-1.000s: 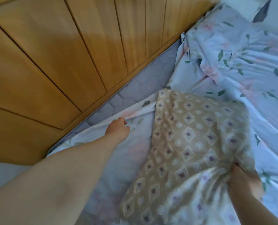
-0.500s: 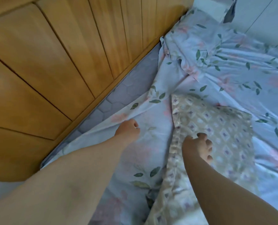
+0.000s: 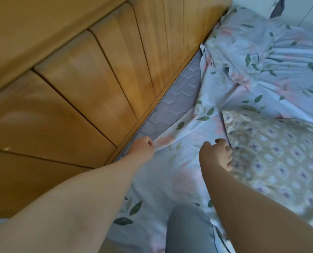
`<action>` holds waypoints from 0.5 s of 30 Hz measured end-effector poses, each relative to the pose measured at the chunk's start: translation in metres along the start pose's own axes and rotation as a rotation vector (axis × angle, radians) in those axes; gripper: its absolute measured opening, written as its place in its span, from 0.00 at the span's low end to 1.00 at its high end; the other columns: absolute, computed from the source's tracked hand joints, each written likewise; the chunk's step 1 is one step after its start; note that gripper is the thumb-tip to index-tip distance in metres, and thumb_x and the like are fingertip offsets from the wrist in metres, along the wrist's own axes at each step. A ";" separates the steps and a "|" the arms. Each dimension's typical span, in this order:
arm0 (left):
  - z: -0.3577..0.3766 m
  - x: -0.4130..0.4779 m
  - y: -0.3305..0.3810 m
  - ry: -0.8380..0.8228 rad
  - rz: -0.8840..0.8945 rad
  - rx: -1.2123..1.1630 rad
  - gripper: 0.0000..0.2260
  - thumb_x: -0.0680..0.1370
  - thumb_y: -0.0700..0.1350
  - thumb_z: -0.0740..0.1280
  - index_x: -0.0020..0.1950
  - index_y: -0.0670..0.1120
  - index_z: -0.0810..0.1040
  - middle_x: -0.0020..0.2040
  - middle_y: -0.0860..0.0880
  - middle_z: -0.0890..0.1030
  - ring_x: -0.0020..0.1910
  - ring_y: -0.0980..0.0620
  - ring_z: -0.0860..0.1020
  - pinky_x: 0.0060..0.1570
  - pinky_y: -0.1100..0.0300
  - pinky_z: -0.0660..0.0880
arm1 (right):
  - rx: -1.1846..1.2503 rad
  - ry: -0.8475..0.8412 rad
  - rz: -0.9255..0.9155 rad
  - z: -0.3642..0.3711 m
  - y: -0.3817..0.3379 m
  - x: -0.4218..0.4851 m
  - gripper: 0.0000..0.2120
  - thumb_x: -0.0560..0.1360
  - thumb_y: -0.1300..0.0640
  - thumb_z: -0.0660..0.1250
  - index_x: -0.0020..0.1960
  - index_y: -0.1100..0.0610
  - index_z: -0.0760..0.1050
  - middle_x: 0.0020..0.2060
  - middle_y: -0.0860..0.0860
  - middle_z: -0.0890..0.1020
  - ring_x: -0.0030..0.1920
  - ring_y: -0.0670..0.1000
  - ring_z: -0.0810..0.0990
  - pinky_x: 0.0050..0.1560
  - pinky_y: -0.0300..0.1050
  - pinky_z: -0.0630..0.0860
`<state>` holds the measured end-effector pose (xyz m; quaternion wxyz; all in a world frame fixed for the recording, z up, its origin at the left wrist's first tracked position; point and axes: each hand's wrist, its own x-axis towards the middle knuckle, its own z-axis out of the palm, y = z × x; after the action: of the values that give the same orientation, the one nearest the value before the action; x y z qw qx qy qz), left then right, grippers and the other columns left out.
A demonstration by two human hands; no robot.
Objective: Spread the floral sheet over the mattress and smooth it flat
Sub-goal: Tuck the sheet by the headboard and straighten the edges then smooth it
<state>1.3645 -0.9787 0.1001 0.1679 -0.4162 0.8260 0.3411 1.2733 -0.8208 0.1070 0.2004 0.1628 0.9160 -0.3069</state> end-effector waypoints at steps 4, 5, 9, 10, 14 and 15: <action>-0.009 0.021 0.006 0.054 -0.057 -0.108 0.03 0.79 0.44 0.59 0.47 0.47 0.71 0.51 0.47 0.77 0.50 0.47 0.75 0.52 0.54 0.74 | -0.096 -0.053 -0.108 0.012 -0.021 0.021 0.20 0.79 0.56 0.54 0.71 0.54 0.62 0.71 0.55 0.64 0.68 0.56 0.64 0.67 0.53 0.57; -0.010 0.028 0.011 0.062 -0.071 -0.134 0.03 0.79 0.44 0.59 0.47 0.47 0.72 0.52 0.47 0.78 0.53 0.47 0.76 0.54 0.54 0.74 | -0.138 -0.068 -0.149 0.015 -0.028 0.030 0.20 0.79 0.56 0.54 0.71 0.54 0.62 0.71 0.55 0.64 0.68 0.56 0.64 0.67 0.53 0.58; -0.008 0.079 0.043 0.054 -0.115 -0.197 0.06 0.79 0.44 0.58 0.50 0.48 0.74 0.56 0.46 0.79 0.56 0.45 0.76 0.58 0.51 0.75 | -0.228 -0.124 -0.197 0.039 -0.069 0.088 0.20 0.79 0.56 0.54 0.71 0.54 0.63 0.70 0.56 0.65 0.68 0.57 0.64 0.66 0.52 0.59; -0.006 0.098 0.052 0.047 -0.126 -0.205 0.07 0.79 0.43 0.58 0.52 0.47 0.75 0.56 0.46 0.79 0.56 0.45 0.76 0.57 0.51 0.75 | -0.249 -0.145 -0.209 0.048 -0.079 0.106 0.20 0.79 0.56 0.55 0.71 0.54 0.63 0.70 0.56 0.65 0.68 0.57 0.64 0.66 0.51 0.59; 0.008 0.155 0.076 -0.016 -0.160 -0.155 0.09 0.80 0.43 0.57 0.57 0.46 0.74 0.58 0.45 0.77 0.57 0.44 0.76 0.52 0.55 0.73 | -0.243 -0.221 -0.230 0.079 -0.103 0.160 0.23 0.78 0.58 0.56 0.73 0.56 0.60 0.70 0.57 0.65 0.70 0.60 0.64 0.67 0.53 0.62; 0.017 0.173 0.080 -0.033 -0.161 -0.133 0.10 0.80 0.43 0.57 0.58 0.46 0.74 0.59 0.45 0.77 0.58 0.44 0.75 0.49 0.57 0.71 | -0.247 -0.236 -0.250 0.089 -0.107 0.177 0.25 0.78 0.59 0.57 0.74 0.57 0.58 0.71 0.58 0.64 0.70 0.60 0.64 0.67 0.54 0.63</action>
<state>1.1969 -1.0321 0.0248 0.1806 -0.4857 0.7625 0.3872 1.0984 -0.9272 0.0121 0.2851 -0.0148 0.9300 -0.2317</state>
